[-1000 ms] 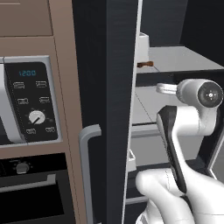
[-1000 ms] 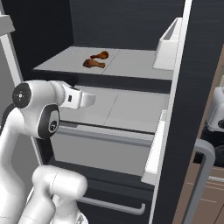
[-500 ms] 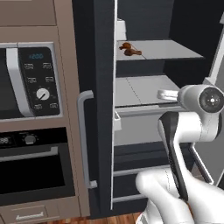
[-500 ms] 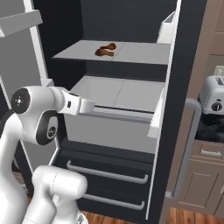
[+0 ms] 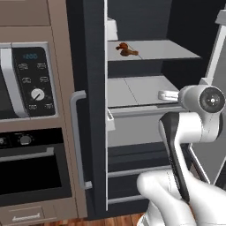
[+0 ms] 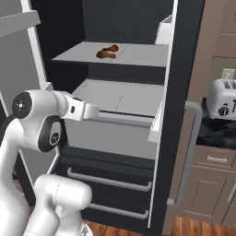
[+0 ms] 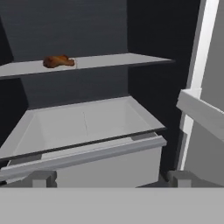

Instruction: Place the chicken drumstick on the counter behind the older chicken drumstick on the same shelf of the fridge to maintain FIFO order. Close the fridge door when finished.

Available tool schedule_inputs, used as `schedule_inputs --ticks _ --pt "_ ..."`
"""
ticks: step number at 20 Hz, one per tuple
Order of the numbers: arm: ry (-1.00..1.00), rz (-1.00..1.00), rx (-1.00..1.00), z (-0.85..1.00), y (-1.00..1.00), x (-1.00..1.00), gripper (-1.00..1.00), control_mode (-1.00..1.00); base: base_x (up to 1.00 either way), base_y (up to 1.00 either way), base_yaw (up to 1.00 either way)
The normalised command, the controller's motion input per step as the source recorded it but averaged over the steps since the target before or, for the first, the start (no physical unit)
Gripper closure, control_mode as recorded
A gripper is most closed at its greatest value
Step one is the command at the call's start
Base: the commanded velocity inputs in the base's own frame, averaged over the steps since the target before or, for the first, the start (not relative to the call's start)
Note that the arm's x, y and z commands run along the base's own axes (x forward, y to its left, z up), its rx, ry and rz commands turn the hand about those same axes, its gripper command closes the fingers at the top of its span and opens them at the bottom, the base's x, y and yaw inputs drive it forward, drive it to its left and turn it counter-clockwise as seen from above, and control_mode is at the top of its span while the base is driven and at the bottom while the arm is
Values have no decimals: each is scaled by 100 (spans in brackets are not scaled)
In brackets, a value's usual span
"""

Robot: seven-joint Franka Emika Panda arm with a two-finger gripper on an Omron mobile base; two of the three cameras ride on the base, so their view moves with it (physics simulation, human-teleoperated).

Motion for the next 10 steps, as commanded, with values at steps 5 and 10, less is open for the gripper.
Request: schedule_inputs --ticks 5,10 --pt "0 0 0 0 0 0 -100 100 -42 -30 0" --pt "0 0 0 0 0 0 -100 100 -57 -7 0"
